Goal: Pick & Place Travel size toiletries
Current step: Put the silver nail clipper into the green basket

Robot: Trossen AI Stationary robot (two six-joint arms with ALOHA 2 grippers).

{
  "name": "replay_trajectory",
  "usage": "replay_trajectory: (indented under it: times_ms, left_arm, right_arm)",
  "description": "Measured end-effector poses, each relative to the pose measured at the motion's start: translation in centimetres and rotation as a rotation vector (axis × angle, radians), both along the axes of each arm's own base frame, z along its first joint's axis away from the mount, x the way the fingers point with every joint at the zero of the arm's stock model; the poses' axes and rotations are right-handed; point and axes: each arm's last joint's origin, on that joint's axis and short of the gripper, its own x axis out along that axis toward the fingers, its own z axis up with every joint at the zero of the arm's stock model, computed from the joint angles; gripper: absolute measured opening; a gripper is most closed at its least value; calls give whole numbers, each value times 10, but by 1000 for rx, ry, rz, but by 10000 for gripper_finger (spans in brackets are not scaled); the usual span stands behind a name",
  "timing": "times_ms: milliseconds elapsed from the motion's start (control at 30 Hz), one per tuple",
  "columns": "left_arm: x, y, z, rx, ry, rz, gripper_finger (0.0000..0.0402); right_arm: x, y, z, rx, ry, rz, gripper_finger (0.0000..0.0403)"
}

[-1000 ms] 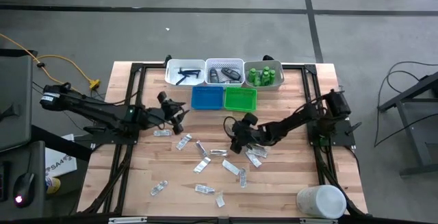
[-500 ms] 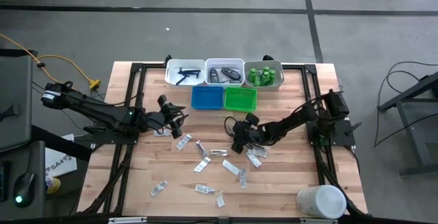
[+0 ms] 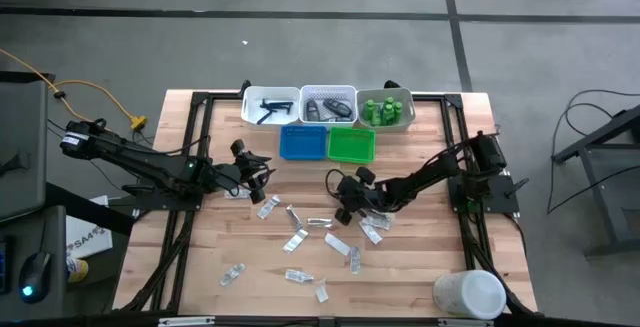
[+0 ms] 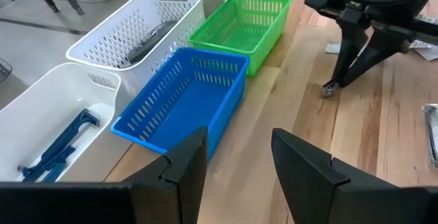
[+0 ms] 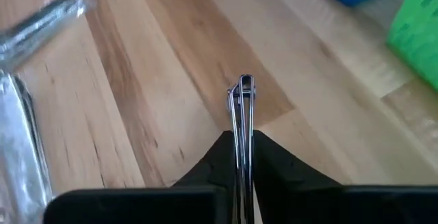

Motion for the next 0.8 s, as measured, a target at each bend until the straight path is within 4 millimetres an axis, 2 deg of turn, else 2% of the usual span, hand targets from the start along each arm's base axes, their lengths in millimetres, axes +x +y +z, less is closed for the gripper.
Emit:
replay_trajectory:
  times_ms: [300, 400, 533, 800]
  left_arm:
    - [0, 0, 0, -4, -4, 1, 161]
    - [0, 0, 0, -6, -4, -2, 161]
    - [0, 0, 0, -6, -4, -2, 161]
    - [0, 0, 0, -6, -4, -2, 161]
  right_arm:
    - [0, -12, 38, 32, -143, -64, 21]
    - [0, -22, 55, 7, -197, -76, 21]
    - [-4, -38, 69, -67, -186, -62, 21]
    - [-15, -80, 64, -206, 18, -23, 21]
